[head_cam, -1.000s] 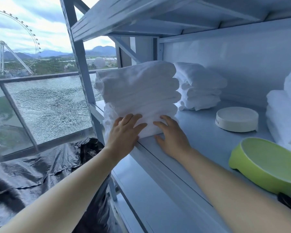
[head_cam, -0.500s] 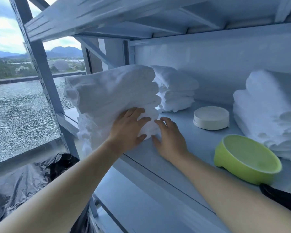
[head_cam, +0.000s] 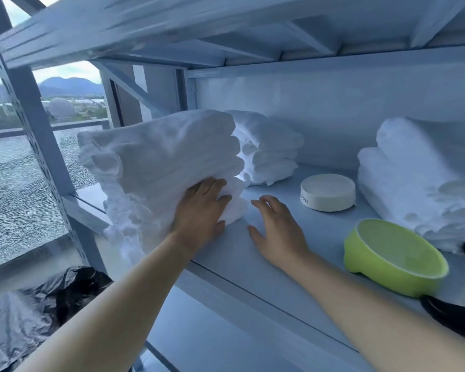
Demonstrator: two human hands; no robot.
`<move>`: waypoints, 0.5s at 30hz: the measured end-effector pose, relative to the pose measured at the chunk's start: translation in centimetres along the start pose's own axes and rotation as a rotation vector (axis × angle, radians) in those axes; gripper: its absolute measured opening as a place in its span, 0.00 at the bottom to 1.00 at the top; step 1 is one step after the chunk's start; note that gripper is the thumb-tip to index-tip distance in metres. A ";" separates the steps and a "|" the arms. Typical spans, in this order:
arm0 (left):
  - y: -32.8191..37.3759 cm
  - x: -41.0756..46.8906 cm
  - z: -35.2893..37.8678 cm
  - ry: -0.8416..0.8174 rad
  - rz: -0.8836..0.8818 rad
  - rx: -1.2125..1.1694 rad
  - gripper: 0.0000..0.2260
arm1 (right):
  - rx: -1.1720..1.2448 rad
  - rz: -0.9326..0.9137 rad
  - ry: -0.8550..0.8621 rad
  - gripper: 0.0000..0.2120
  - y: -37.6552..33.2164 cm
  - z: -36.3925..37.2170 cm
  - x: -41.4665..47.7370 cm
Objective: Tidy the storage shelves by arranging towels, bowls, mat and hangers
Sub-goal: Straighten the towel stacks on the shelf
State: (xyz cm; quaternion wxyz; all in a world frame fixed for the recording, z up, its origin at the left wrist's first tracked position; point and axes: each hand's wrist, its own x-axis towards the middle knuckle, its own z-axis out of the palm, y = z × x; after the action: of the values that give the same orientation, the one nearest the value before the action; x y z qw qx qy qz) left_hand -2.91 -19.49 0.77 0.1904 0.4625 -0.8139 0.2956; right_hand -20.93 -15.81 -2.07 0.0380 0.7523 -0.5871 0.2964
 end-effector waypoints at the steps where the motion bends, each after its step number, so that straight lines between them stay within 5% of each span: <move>1: -0.3 0.1 0.2 0.010 0.007 0.001 0.25 | 0.002 0.004 0.002 0.24 0.1 0.0 0.1; 15: -3.4 1.0 1.7 0.038 0.026 -0.049 0.25 | -0.025 -0.012 0.024 0.23 0.0 -1.4 1.9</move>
State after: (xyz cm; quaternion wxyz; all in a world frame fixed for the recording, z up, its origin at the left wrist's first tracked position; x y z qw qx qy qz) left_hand -0.54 -22.55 1.12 0.2134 0.4413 -0.8231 0.2866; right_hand -21.28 -16.89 0.04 0.0563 0.7518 -0.5856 0.2978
